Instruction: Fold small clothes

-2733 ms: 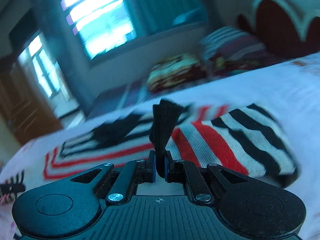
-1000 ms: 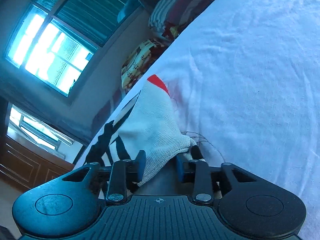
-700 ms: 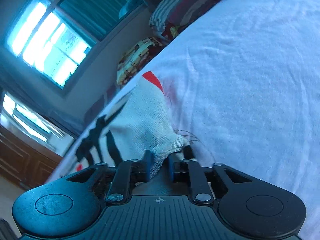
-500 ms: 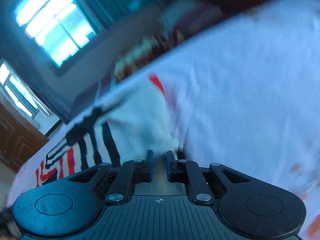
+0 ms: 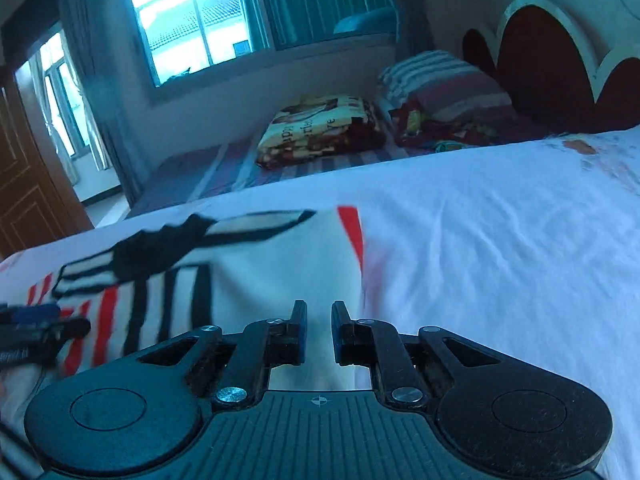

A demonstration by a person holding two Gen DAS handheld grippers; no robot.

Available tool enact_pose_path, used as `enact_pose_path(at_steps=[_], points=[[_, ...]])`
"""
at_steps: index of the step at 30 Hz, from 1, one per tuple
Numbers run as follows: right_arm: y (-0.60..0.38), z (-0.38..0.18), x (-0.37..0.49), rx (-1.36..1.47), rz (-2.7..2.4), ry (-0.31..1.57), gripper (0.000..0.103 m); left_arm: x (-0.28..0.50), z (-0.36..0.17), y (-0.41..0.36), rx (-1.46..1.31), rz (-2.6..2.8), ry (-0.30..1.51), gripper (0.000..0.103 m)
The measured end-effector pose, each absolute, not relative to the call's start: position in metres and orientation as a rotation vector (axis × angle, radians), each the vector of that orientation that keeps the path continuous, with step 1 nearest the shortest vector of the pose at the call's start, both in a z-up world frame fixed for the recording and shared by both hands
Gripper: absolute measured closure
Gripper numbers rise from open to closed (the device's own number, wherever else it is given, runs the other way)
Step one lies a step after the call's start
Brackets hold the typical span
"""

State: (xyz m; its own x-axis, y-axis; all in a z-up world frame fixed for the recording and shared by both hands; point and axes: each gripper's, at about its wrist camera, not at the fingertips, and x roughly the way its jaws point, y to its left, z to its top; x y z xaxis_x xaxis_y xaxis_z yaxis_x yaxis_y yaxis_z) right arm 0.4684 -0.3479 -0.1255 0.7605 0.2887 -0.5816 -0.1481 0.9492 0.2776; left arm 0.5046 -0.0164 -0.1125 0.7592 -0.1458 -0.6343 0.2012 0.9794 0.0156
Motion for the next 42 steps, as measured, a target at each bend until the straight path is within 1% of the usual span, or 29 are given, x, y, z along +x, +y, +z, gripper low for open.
enact_pose_path(at_steps=[4, 7, 8, 10, 12, 14, 16, 18, 19, 20, 22, 23, 25, 28, 30, 31, 32, 33, 34, 35, 37, 40, 41, 42], points=[[-0.329, -0.132, 0.512, 0.158, 0.291, 0.664, 0.091, 0.529, -0.125, -0.041, 0.086, -0.202, 0.717, 0.039], [-0.317, -0.142, 0.534, 0.077, 0.315, 0.677, 0.091, 0.533, -0.138, -0.042, 0.075, -0.186, 0.739, 0.039], [-0.321, -0.145, 0.539, 0.064, 0.288, 0.670, 0.091, 0.532, -0.142, -0.039, 0.080, -0.170, 0.738, 0.037], [-0.341, -0.150, 0.553, 0.096, 0.184, 0.677, 0.091, 0.527, -0.146, -0.028, 0.098, -0.136, 0.718, 0.036], [-0.363, -0.158, 0.564, 0.194, 0.170, 0.718, 0.091, 0.521, -0.147, -0.018, 0.087, -0.135, 0.706, 0.036], [-0.365, -0.156, 0.563, 0.168, 0.191, 0.712, 0.091, 0.521, -0.146, -0.021, 0.097, -0.121, 0.711, 0.036], [-0.364, -0.144, 0.550, 0.153, 0.197, 0.662, 0.091, 0.520, -0.137, -0.027, 0.105, -0.098, 0.708, 0.038], [-0.361, -0.131, 0.529, 0.145, 0.245, 0.604, 0.091, 0.510, -0.128, -0.036, 0.126, -0.095, 0.658, 0.028], [-0.356, -0.129, 0.519, 0.118, 0.267, 0.601, 0.091, 0.507, -0.128, -0.041, 0.138, -0.094, 0.658, 0.021], [-0.351, -0.132, 0.513, 0.092, 0.285, 0.618, 0.091, 0.507, -0.133, -0.043, 0.141, -0.098, 0.674, 0.018], [-0.340, -0.149, 0.514, 0.041, 0.302, 0.709, 0.091, 0.514, -0.148, -0.043, 0.131, -0.092, 0.739, 0.015], [-0.340, -0.150, 0.510, 0.031, 0.295, 0.682, 0.091, 0.512, -0.147, -0.039, 0.099, -0.083, 0.721, 0.018], [-0.345, -0.142, 0.502, 0.062, 0.266, 0.673, 0.091, 0.501, -0.136, -0.038, 0.090, -0.061, 0.704, 0.027], [-0.352, -0.130, 0.468, 0.112, 0.228, 0.620, 0.091, 0.472, -0.131, -0.032, 0.047, -0.072, 0.649, 0.018], [-0.346, -0.139, 0.452, 0.103, 0.227, 0.676, 0.091, 0.473, -0.147, -0.028, 0.037, -0.074, 0.728, 0.017], [-0.340, -0.148, 0.449, 0.080, 0.219, 0.726, 0.091, 0.471, -0.148, -0.027, 0.036, -0.084, 0.697, 0.016], [-0.337, -0.151, 0.442, 0.063, 0.206, 0.694, 0.091, 0.472, -0.147, -0.026, 0.032, -0.090, 0.706, 0.016], [-0.335, -0.148, 0.439, 0.056, 0.195, 0.703, 0.091, 0.474, -0.142, -0.024, 0.032, -0.097, 0.723, 0.017], [-0.337, -0.141, 0.437, 0.081, 0.183, 0.706, 0.091, 0.473, -0.136, -0.021, 0.028, -0.102, 0.728, 0.019], [-0.340, -0.134, 0.434, 0.114, 0.176, 0.686, 0.091, 0.468, -0.129, -0.015, 0.021, -0.098, 0.709, 0.019], [-0.344, -0.121, 0.424, 0.131, 0.158, 0.650, 0.091, 0.449, -0.117, 0.012, -0.011, -0.070, 0.658, 0.018], [-0.350, -0.111, 0.406, 0.205, 0.164, 0.643, 0.091, 0.410, -0.108, 0.073, -0.080, 0.035, 0.632, 0.020], [-0.351, -0.110, 0.403, 0.219, 0.160, 0.655, 0.091, 0.398, -0.105, 0.096, -0.112, 0.077, 0.621, 0.027], [-0.349, -0.109, 0.401, 0.223, 0.153, 0.669, 0.091, 0.381, -0.104, 0.126, -0.164, 0.141, 0.596, 0.030]])
